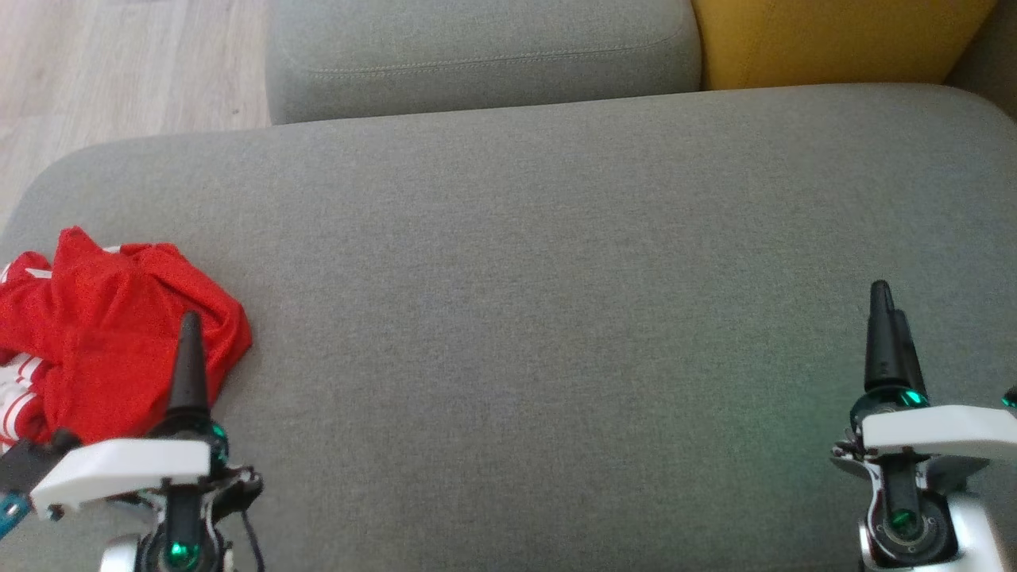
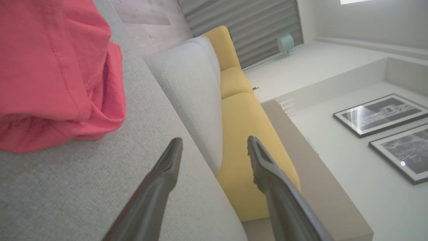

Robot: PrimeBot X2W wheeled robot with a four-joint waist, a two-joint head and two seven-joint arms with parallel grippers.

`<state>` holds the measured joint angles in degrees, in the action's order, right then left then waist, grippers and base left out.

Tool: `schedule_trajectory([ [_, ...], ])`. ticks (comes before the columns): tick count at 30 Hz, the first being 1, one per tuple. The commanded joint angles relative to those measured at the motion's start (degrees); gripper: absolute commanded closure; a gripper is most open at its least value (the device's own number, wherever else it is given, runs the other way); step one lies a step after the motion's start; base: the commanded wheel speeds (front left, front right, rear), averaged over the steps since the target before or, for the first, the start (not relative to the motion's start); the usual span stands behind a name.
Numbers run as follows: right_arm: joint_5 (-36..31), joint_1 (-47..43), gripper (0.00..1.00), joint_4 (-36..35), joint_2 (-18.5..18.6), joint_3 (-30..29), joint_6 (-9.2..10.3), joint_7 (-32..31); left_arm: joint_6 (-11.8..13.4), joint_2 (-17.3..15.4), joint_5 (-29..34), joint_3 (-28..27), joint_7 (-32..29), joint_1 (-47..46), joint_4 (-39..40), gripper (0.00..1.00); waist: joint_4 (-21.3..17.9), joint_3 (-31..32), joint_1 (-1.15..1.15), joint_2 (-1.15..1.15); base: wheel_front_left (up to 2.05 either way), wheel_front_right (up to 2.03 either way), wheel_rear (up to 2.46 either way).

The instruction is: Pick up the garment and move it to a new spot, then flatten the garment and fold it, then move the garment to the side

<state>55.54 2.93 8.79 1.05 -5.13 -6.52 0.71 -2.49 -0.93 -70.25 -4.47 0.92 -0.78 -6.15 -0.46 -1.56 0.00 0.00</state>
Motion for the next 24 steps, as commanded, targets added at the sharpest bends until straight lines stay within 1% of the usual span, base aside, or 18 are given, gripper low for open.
schedule_trajectory([
  [1,-1.8,3.2,0.0,-2.8,0.9,0.9,-0.34,0.7,0.3,-0.8,2.3,-0.1,0.6,-3.2,3.1,0.0,0.0,-0.1,0.0,0.0,0.0,0.0,0.0],
  [3,-3.4,3.2,0.0,-2.9,0.9,1.3,-0.35,1.0,0.7,-0.9,5.1,1.1,1.0,-3.2,3.7,0.0,-0.1,-0.2,0.0,0.0,0.0,0.0,0.0],
  [4,-5.3,3.3,0.0,-3.0,1.0,1.9,-0.37,1.4,0.9,-0.9,8.0,2.2,1.3,-3.1,4.1,0.0,-0.2,-0.2,0.0,0.0,0.0,0.0,0.0],
  [7,-8.5,3.3,0.0,-2.7,1.0,3.0,-0.39,1.9,1.4,-0.9,12.1,4.0,1.8,-2.9,4.1,0.0,-0.3,-0.3,0.0,0.0,0.0,0.0,0.0],
  [8,-8.5,3.3,0.0,-2.7,1.0,3.0,-0.39,1.9,1.4,-0.9,12.1,4.0,1.8,-2.9,4.1,0.0,-0.3,-0.3,0.0,0.0,0.0,0.0,0.0],
  [13,-13.4,3.4,0.0,-1.7,1.1,4.4,-0.43,2.7,2.1,-1.0,19.7,6.8,2.6,-2.7,3.5,0.0,-0.5,-0.3,0.0,0.0,0.0,0.0,0.0],
  [16,-16.1,3.5,0.0,-1.5,1.1,4.7,-0.46,3.2,3.0,-1.4,23.4,8.3,3.1,-2.8,3.1,0.0,-0.6,-0.4,0.0,0.0,0.0,0.0,0.0],
  [19,-18.8,3.7,0.0,-1.3,1.1,4.9,-0.48,3.8,4.3,-2.3,27.0,10.1,3.6,-3.1,3.1,0.0,-0.7,-0.4,0.0,0.0,0.0,0.0,0.0],
  [20,-20.7,3.8,0.0,-1.2,1.1,5.1,-0.5,4.1,5.6,-3.0,29.2,11.4,4.0,-3.3,3.2,0.0,-0.7,-0.5,0.0,0.0,0.0,0.0,0.0],
  [24,-24.3,4.1,0.0,-1.4,1.2,5.4,-0.53,4.8,8.4,-4.5,32.8,13.9,4.6,-3.9,3.4,0.0,-0.8,-0.6,0.0,0.0,0.0,0.0,0.0],
])
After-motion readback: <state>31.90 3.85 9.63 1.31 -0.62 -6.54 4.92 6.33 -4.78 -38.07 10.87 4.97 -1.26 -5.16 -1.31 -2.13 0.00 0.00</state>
